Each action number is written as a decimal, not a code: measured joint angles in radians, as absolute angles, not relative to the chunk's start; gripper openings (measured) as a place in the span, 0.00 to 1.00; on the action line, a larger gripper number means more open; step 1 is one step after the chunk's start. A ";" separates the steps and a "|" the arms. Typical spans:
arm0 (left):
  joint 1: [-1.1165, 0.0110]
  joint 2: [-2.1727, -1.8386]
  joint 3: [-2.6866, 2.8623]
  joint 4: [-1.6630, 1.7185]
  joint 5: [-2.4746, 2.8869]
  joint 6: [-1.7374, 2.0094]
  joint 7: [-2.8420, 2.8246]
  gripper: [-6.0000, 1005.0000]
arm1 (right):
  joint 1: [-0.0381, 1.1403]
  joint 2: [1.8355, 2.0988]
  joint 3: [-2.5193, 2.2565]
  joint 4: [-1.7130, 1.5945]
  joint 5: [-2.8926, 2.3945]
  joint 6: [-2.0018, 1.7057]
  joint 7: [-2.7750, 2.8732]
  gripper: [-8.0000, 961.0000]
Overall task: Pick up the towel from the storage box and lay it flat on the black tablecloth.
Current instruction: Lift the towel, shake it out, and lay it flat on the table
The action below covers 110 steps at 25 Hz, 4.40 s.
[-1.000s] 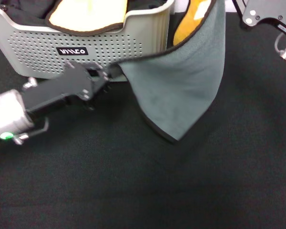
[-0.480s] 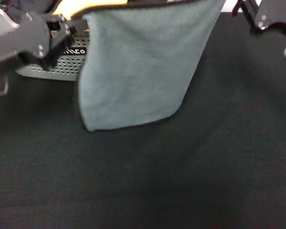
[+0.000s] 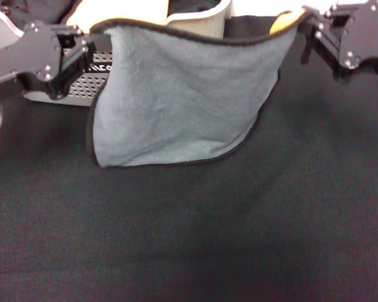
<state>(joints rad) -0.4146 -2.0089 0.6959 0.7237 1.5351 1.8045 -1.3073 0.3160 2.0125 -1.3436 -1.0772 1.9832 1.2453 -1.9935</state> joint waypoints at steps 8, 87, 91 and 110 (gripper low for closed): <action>-0.475 -2.011 0.690 0.721 1.540 1.729 -1.308 0.02 | 0.373 2.017 -1.262 -1.054 1.975 1.234 -2.026 0.07; -0.501 -2.050 0.758 0.669 2.017 1.201 -1.525 0.03 | 0.628 2.028 -1.376 -0.555 1.744 1.037 -1.986 0.08; -0.508 -2.054 0.760 0.656 2.025 1.177 -1.521 0.03 | 0.627 2.028 -1.376 -0.555 1.744 1.020 -1.986 0.08; -0.520 -2.062 0.761 0.617 2.034 1.146 -1.497 0.04 | 0.640 2.028 -1.415 -0.546 1.766 0.979 -1.975 0.09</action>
<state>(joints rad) -0.5201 -2.0617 0.7609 0.6171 2.0341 1.1460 -1.4968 0.6397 2.0279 -1.4154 -0.5456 1.7656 0.9786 -1.9750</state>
